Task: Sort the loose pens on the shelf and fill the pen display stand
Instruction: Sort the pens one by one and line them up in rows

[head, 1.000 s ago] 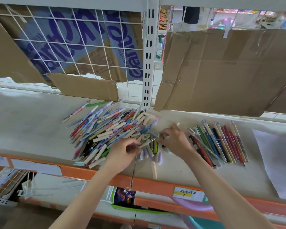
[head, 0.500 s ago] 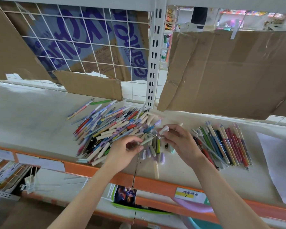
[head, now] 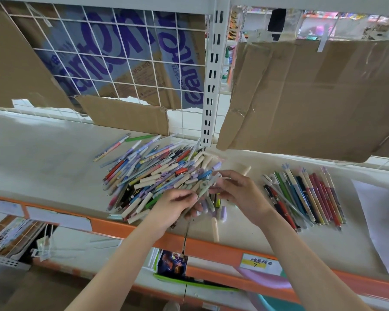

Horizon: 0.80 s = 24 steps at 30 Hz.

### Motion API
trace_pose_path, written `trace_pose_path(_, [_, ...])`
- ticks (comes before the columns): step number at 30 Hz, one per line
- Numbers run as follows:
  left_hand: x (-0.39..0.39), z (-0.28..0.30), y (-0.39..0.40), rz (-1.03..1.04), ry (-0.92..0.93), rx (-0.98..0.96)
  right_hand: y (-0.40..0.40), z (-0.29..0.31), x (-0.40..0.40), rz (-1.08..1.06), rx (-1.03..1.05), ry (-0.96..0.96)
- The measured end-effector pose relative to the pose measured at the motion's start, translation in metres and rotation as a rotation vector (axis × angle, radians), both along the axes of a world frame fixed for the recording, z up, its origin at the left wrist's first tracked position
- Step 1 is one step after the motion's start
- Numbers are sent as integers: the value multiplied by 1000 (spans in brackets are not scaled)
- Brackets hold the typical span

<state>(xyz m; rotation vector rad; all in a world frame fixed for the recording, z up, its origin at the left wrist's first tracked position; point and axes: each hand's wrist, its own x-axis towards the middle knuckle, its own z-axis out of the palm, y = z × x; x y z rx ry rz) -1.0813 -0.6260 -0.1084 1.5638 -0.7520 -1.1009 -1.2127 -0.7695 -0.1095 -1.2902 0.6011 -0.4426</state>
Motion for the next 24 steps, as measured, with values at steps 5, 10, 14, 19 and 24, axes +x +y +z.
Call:
trace_pose_path(5, [-1, 0, -4, 34, 271, -37, -4, 6, 1, -7, 56, -13])
trace_pose_path(10, [2, 0, -4, 27, 382, -66, -12, 10, 1, 18, 14, -33])
trace_pose_path(14, [2, -1, -5, 45, 430, -50, -12, 14, 3, 26, -76, -14])
trace_pose_path(19, [-5, 3, -10, 81, 577, -71, -4, 14, 11, -31, -44, -81])
trace_pose_path(24, [-13, 1, -20, 188, 580, -56, 2, 8, 18, -95, -20, -122])
